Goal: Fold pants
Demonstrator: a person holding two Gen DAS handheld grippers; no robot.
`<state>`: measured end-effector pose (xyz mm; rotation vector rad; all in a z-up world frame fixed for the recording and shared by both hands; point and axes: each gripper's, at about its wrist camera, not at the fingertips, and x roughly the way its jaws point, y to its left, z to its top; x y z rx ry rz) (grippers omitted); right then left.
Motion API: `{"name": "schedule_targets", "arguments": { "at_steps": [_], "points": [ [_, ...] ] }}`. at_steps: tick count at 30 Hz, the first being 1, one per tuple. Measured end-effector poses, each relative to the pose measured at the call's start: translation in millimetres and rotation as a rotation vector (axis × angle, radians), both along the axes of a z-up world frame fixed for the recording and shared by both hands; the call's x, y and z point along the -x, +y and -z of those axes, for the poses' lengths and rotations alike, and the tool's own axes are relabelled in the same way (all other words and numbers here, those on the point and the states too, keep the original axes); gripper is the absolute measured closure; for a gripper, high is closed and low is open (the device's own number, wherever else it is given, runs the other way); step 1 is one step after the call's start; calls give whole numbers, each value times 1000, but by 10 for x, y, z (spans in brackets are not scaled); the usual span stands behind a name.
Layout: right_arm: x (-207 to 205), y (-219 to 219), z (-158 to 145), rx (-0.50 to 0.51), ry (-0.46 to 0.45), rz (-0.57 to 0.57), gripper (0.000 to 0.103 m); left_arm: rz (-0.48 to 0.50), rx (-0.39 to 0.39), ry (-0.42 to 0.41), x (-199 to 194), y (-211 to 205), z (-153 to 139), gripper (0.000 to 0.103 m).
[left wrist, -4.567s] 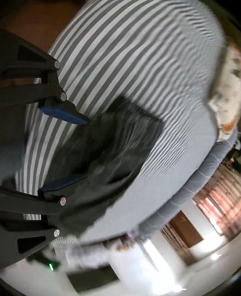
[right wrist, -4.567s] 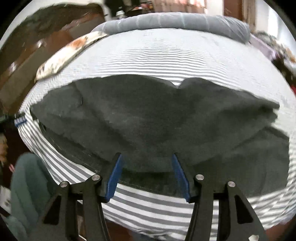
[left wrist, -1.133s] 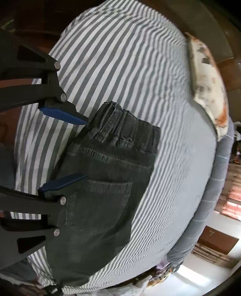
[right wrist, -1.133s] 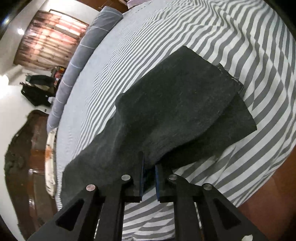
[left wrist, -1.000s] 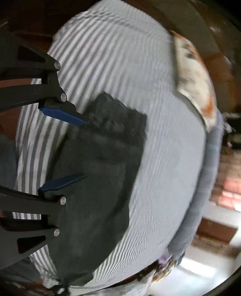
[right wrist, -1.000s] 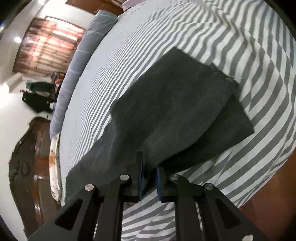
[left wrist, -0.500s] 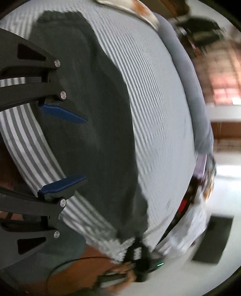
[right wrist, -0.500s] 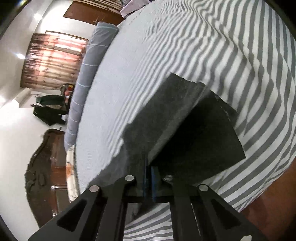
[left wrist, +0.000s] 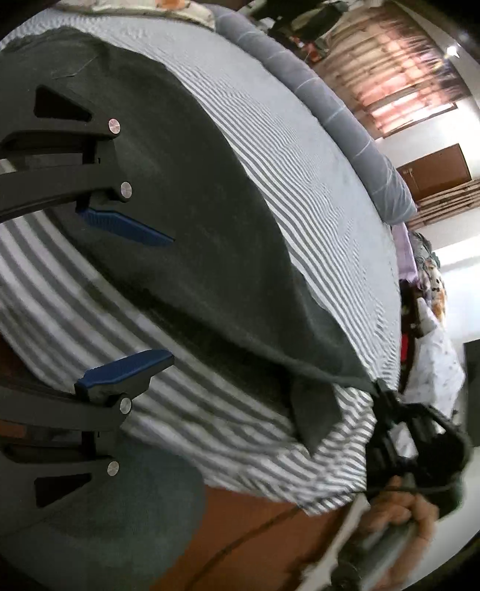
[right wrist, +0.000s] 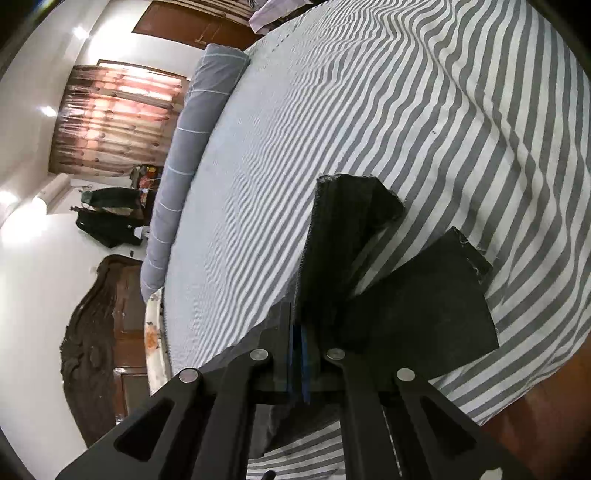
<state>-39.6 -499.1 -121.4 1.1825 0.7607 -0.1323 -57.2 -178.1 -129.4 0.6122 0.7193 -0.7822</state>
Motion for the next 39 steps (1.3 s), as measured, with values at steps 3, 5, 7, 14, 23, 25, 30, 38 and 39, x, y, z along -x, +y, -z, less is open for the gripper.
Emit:
{"name": "schedule_targets", "arguments": {
  "at_steps": [3, 5, 7, 14, 23, 25, 30, 38, 39],
  "points": [
    [1, 2, 39, -7, 0, 4, 98, -45, -3, 18, -126, -136, 96, 44],
    [6, -9, 58, -13, 1, 3, 98, -66, -16, 21, -218, -218, 142, 44],
    [56, -37, 80, -16, 0, -2, 98, -52, -16, 20, -263, -301, 173, 49],
    [187, -121, 270, -49, 25, -1, 93, -26, 4, 84, -372, -409, 182, 97],
    [161, -388, 481, -84, 45, 75, 92, -8, 25, 126, -427, -293, 84, 97],
    [88, -428, 419, -79, 39, 71, 98, -13, 41, 142, -453, -252, 44, 97],
    [-285, -408, -31, -19, -24, 13, 99, -29, 89, 159, -546, -216, -124, 97],
    [-894, -280, -757, 32, -139, -47, 99, -92, 196, 135, -824, -70, -566, 97],
    [-968, -259, -845, 35, -154, -55, 99, -101, 207, 122, -863, -52, -625, 97]
  ]
}}
